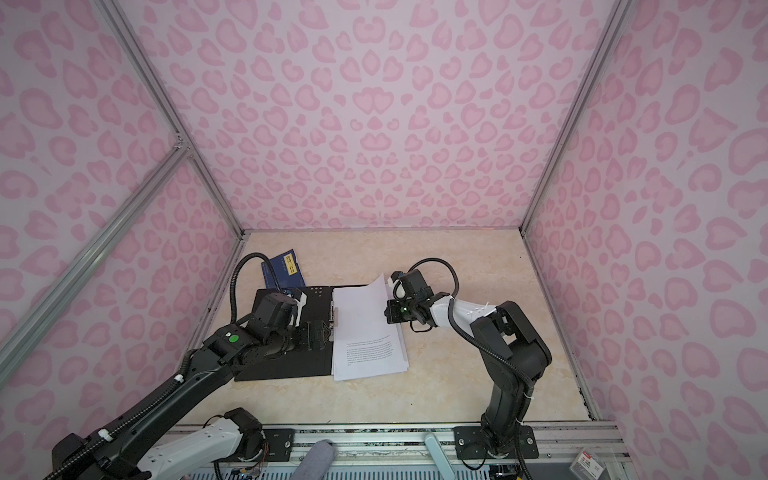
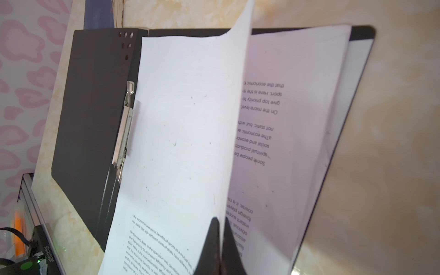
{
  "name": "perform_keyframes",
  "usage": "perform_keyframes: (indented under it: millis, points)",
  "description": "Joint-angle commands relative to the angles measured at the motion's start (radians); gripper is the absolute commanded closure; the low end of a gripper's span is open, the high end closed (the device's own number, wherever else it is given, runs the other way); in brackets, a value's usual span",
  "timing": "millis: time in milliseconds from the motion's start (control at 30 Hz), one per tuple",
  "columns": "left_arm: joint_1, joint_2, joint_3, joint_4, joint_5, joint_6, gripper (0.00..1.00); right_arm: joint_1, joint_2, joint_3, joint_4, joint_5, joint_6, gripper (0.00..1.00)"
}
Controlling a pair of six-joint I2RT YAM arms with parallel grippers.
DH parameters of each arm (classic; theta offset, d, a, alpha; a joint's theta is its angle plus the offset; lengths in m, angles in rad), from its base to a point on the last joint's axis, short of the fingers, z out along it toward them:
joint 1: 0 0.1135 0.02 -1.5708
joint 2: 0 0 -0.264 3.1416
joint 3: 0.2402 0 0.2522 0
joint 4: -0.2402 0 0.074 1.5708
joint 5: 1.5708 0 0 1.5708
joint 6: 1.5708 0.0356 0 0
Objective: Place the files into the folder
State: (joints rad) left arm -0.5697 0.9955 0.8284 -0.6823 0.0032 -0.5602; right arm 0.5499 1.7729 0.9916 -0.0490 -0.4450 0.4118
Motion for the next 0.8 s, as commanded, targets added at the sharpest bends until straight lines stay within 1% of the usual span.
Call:
perform_keyframes:
  millis: [0,233,333,433,500,533,667,767]
  points:
    - [0.001,0.003,-0.004,0.009,0.004,-0.004,0.02,0.002,0.008,-0.013,0.021,-0.002,0.018,1.0]
    - [0.001,0.011,-0.007,0.014,0.011,-0.006,0.02,0.006,0.006,-0.04,0.062,-0.007,0.049,1.0]
    - [0.001,0.02,-0.018,0.017,0.015,-0.015,0.02,0.005,0.002,-0.052,0.081,-0.008,0.062,0.95]
    - [0.001,0.034,-0.035,0.021,0.019,-0.03,0.01,0.005,-0.009,-0.062,0.094,0.003,0.074,0.83]
    - [0.001,0.045,-0.046,0.022,0.019,-0.04,0.02,0.005,-0.023,-0.064,0.083,0.027,0.079,0.7]
    - [0.001,0.052,-0.051,0.024,0.022,-0.044,0.02,0.006,-0.033,-0.065,0.069,0.049,0.083,0.61]
    - [0.001,0.078,-0.071,0.037,0.037,-0.052,0.01,0.0,-0.079,-0.065,-0.02,0.134,0.102,0.42]
    - [0.001,0.09,-0.087,0.057,0.046,-0.053,0.02,-0.004,-0.111,-0.073,-0.115,0.204,0.109,0.37]
